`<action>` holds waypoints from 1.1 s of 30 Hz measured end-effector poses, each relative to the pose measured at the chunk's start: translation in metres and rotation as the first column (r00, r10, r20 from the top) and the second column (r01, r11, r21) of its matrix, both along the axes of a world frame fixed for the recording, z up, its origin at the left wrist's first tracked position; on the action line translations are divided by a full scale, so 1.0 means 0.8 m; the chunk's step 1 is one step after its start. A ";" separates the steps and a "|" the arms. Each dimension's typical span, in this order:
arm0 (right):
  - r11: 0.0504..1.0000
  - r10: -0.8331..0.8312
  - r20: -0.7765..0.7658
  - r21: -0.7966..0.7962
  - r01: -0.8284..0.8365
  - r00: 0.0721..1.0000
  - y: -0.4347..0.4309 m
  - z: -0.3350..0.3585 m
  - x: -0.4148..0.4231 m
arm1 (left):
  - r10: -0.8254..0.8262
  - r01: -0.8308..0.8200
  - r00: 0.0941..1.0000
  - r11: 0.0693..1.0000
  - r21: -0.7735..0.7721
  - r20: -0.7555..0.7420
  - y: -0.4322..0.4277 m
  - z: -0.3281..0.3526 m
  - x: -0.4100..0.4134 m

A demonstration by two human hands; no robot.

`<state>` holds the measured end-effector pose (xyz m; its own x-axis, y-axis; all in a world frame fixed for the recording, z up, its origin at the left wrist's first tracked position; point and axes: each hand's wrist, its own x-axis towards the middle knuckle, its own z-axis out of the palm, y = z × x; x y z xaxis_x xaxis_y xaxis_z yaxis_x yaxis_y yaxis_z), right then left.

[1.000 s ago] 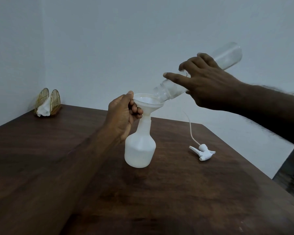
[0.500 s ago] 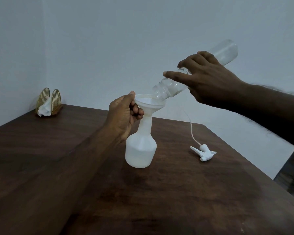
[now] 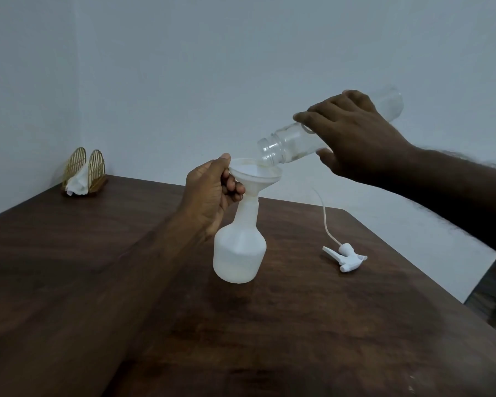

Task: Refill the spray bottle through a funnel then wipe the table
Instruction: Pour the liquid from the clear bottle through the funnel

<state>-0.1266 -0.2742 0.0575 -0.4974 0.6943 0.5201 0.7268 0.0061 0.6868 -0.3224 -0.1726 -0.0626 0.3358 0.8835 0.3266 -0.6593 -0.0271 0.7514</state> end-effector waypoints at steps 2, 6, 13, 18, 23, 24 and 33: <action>1.000 0.001 -0.005 0.002 -0.001 1.000 -0.001 -0.001 -0.001 | 0.004 -0.004 1.000 1.000 0.002 -0.006 -0.001 0.000 -0.001; 1.000 0.015 0.128 0.013 -0.017 0.992 -0.003 -0.007 0.000 | 0.012 -0.012 1.000 1.000 0.006 -0.018 -0.003 0.000 -0.001; 0.999 -0.017 0.080 0.053 0.013 0.997 -0.004 -0.010 0.002 | 0.015 -0.015 1.000 1.000 0.002 -0.017 -0.001 -0.001 -0.001; 0.997 -0.025 0.071 0.078 0.019 0.997 -0.005 -0.014 0.004 | 0.014 -0.014 1.000 1.000 -0.001 -0.017 -0.002 -0.001 -0.001; 0.994 -0.017 0.049 0.109 0.011 0.999 -0.006 -0.017 0.001 | 0.011 -0.011 1.000 1.000 -0.007 -0.019 -0.002 -0.001 -0.001; 0.993 -0.018 0.048 0.113 0.012 0.999 -0.006 -0.017 0.001 | 0.013 -0.013 1.000 1.000 -0.008 -0.019 -0.002 -0.001 -0.002; 0.994 -0.031 0.035 0.105 0.027 0.999 -0.006 -0.018 0.004 | 0.014 -0.013 1.000 1.000 -0.019 0.005 -0.002 0.000 -0.002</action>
